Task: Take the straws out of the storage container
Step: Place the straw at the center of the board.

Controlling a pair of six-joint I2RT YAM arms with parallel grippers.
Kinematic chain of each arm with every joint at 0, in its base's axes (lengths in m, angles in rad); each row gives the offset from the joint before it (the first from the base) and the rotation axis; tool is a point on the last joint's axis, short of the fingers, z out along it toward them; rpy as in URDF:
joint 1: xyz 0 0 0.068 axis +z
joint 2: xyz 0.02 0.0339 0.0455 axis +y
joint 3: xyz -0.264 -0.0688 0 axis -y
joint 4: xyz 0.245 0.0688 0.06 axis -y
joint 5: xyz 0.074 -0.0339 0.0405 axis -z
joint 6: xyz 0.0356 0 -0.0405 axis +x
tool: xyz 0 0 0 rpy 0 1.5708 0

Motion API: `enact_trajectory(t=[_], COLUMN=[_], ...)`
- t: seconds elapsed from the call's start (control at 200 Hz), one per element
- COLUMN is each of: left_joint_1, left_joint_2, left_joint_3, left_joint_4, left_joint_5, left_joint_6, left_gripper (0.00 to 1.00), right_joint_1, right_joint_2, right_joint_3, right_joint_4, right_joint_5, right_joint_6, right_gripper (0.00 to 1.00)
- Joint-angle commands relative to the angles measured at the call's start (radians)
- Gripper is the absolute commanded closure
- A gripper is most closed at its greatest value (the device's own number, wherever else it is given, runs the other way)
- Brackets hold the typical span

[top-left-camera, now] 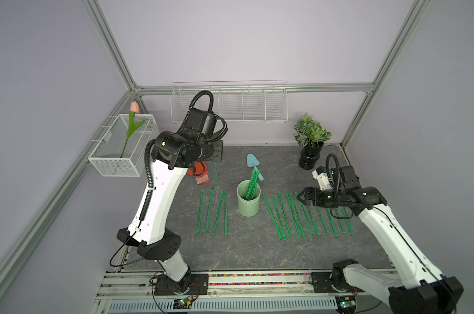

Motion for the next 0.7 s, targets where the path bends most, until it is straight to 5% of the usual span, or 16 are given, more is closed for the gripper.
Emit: enact_trajectory(t=[0.0, 0.39, 0.695], left_joint_1=[0.062, 0.291, 0.337], left_joint_2=[0.061, 0.298, 0.464], left_joint_3=[-0.025, -0.168, -0.191], left_joint_4=[-0.17, -0.243, -0.242], left_joint_5=[-0.062, -0.115, -0.154], left_joint_6=[-0.08, -0.119, -0.116], left_gripper=[1.0, 1.0, 1.0], right_joint_1=[0.001, 0.0, 0.0], right_joint_2=[0.015, 0.021, 0.039], right_joint_3=[0.016, -0.004, -0.033], right_joint_4=[-0.039, -0.074, -0.105], right_joint_5=[-0.013, 0.025, 0.032], right_joint_6=[0.003, 0.016, 0.004], right_gripper=[0.11, 0.11, 0.11])
